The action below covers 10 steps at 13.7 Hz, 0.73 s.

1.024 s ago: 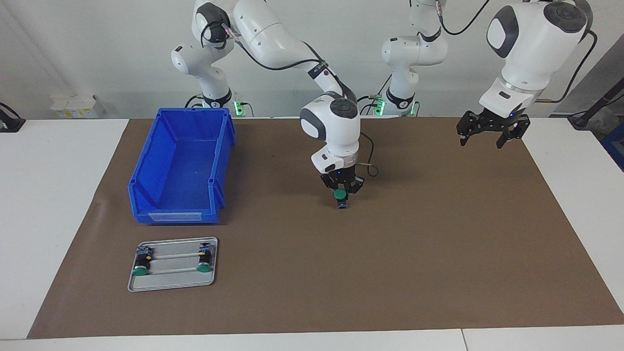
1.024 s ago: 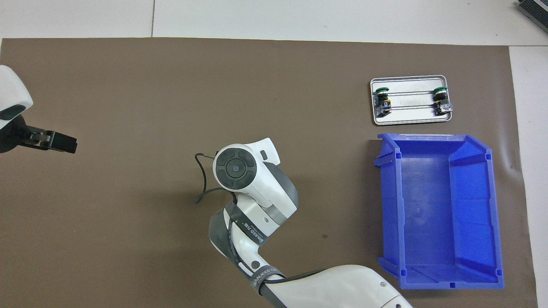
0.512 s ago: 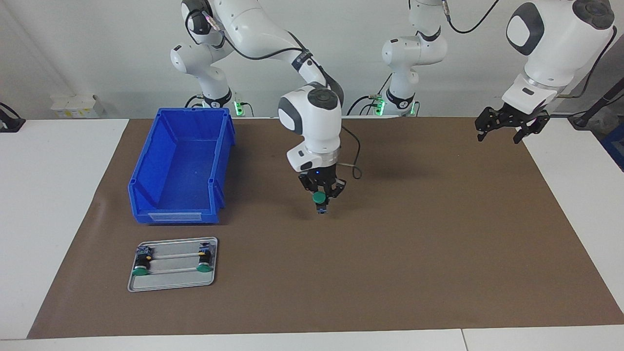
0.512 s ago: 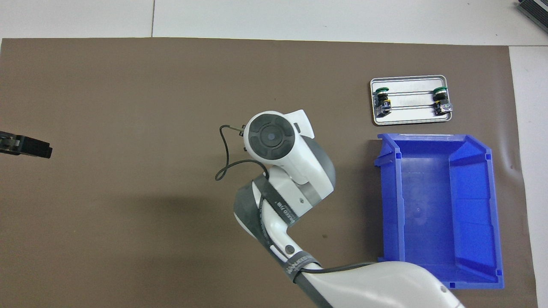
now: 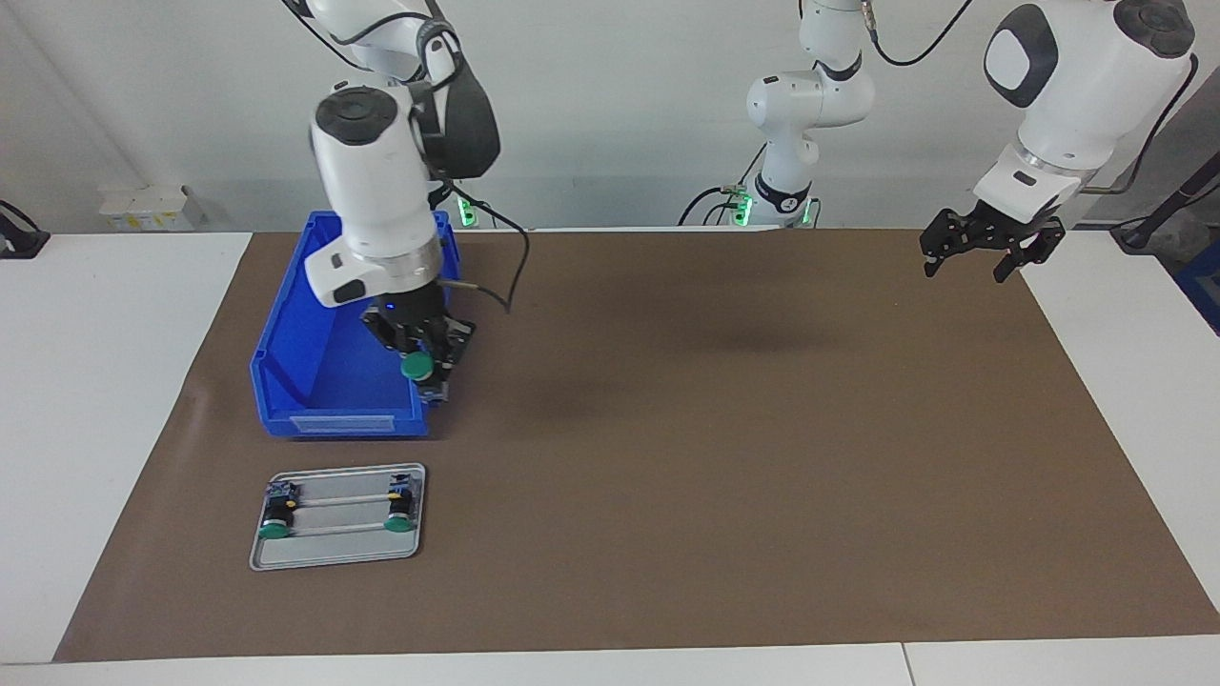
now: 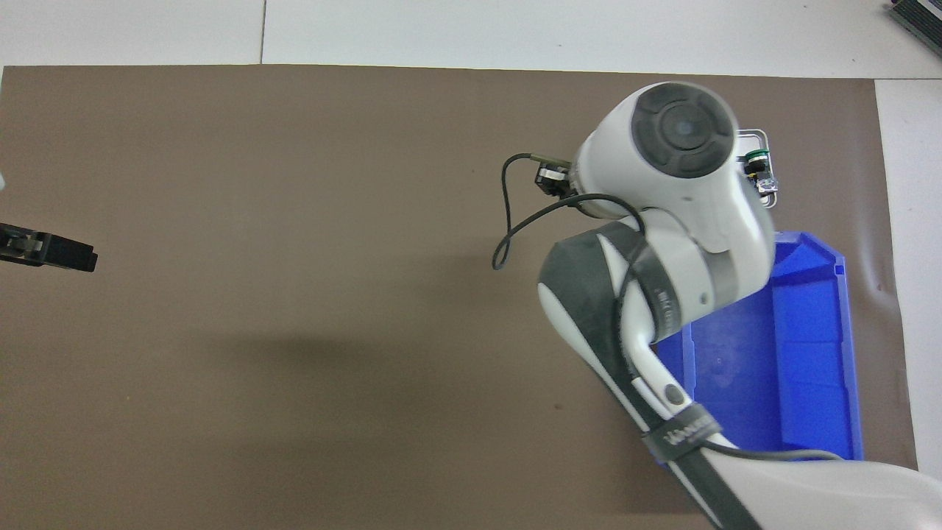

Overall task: Place and press button with both arms
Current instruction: 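Carry the green button over the blue bin with the right gripper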

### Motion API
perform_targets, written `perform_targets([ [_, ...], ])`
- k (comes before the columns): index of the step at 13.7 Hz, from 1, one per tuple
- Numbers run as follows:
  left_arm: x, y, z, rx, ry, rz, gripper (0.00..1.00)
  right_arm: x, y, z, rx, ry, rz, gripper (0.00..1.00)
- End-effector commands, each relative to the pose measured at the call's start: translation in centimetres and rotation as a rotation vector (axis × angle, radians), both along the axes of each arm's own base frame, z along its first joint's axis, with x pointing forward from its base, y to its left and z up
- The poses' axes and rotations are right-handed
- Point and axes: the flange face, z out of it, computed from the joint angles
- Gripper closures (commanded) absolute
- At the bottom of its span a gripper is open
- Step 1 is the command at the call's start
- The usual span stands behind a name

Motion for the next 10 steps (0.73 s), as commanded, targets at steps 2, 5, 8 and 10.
perform_targets([
  [2,-0.9,-0.3,0.2,-0.031,-0.001,0.06,0.01,-5.2,-8.9,-2.8,0.001,0.065,0.078,1.0],
  [5,-1.0,-0.5,0.2,-0.029,0.007,0.094,0.01,-10.8,-11.2,-9.4,0.017,0.026,0.105,1.0],
  [8,-1.0,-0.4,0.0,-0.03,0.01,0.103,0.01,-13.2,-12.5,-14.6,0.017,-0.012,0.109,1.0],
  [10,-1.0,-0.4,0.2,-0.029,0.004,0.102,0.01,-14.0,-12.4,-17.4,0.015,-0.034,0.109,1.0],
])
